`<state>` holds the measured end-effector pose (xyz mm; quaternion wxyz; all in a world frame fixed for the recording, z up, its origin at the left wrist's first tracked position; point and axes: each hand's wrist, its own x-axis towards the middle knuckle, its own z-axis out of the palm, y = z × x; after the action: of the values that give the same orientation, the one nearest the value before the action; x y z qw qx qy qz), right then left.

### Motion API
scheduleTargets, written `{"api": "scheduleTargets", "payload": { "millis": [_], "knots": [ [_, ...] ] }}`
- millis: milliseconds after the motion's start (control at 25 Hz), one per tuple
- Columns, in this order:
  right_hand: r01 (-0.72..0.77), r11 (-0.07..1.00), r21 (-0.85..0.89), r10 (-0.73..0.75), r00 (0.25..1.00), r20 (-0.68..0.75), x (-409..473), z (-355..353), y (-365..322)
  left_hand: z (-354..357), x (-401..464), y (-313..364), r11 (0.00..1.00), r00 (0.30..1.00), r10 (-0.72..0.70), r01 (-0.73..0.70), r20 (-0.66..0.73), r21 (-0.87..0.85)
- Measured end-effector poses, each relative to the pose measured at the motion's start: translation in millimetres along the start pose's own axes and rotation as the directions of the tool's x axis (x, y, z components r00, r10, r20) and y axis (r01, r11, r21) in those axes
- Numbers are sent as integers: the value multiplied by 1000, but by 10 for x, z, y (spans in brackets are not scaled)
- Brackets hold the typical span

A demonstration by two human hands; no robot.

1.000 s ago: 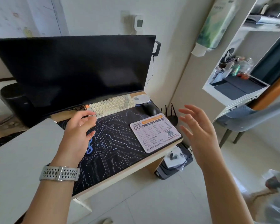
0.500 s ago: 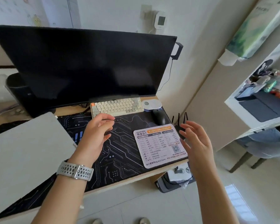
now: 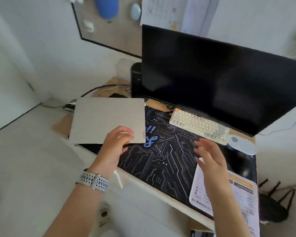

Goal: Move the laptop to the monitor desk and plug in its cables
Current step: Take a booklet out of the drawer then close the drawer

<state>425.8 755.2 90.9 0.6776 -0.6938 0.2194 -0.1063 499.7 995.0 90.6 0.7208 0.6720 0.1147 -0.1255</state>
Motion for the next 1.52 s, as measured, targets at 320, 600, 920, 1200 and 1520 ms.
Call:
{"api": "scheduleTargets", "payload": {
  "millis": [320, 600, 920, 1200, 1520],
  "knots": [
    [72, 987, -144, -19, 941, 338, 29, 913, 60, -1127, -152, -115, 986, 942, -25, -33, -336, -166],
    [65, 964, -257, 76, 862, 502, -87, 2095, 296, -2106, 306, -148, 998, 888, -53, 62, -457, 4],
    [-16, 912, -409, 223, 857, 464, -212, 3610, 772, -3202, 1179, -557, 888, 969, -92, 184, -229, 421],
    [-91, 634, -768, 539, 764, 354, -215, 4232, 1458, -3478, 1844, -1309, 351, 903, -409, 25, 129, 936],
    [68, 321, -945, 653, 706, 272, 37, 4574, 1950, -3344, 2123, -1406, 181, 821, -527, -144, 220, 973]
  ]
}}
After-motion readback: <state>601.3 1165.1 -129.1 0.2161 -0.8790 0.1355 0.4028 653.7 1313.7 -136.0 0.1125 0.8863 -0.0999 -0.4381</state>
